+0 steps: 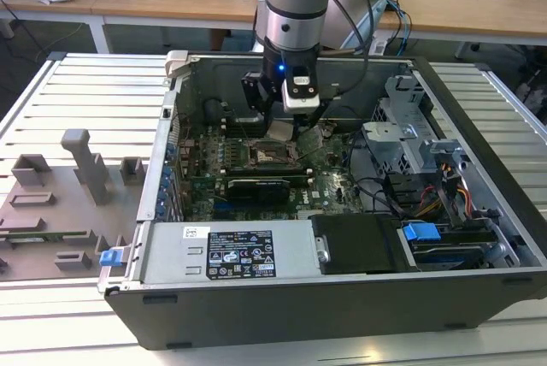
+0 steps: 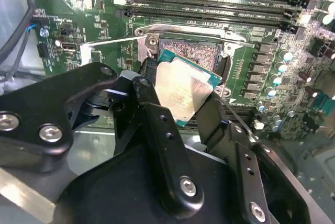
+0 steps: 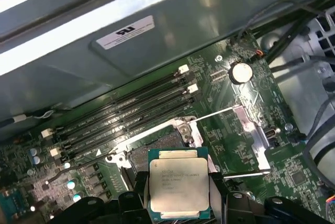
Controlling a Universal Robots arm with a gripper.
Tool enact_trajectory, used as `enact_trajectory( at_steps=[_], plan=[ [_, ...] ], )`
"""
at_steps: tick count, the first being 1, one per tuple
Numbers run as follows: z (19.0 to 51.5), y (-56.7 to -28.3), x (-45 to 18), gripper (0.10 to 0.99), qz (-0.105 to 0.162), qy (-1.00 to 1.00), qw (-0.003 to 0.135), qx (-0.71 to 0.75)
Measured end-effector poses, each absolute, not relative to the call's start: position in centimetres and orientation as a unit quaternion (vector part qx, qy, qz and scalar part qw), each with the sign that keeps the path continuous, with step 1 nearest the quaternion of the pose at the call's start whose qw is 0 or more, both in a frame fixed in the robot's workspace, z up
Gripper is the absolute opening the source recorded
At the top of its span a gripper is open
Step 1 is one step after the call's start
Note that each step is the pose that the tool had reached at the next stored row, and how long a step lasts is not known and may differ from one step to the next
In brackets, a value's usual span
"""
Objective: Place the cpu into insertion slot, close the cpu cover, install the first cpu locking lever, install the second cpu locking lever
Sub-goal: 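Place the cpu into insertion slot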
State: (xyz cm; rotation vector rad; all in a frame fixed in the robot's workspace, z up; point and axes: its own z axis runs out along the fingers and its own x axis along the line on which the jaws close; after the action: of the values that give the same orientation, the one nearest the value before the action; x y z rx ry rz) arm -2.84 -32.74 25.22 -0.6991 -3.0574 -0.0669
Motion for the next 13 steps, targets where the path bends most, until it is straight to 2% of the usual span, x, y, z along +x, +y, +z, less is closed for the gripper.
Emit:
enact_trajectory(
  at_steps=[13],
  plan=[
    [25.19, -32.74, -2.84, 0.545, -0.017, -0.96, 0.0, -0.278]
  ],
)
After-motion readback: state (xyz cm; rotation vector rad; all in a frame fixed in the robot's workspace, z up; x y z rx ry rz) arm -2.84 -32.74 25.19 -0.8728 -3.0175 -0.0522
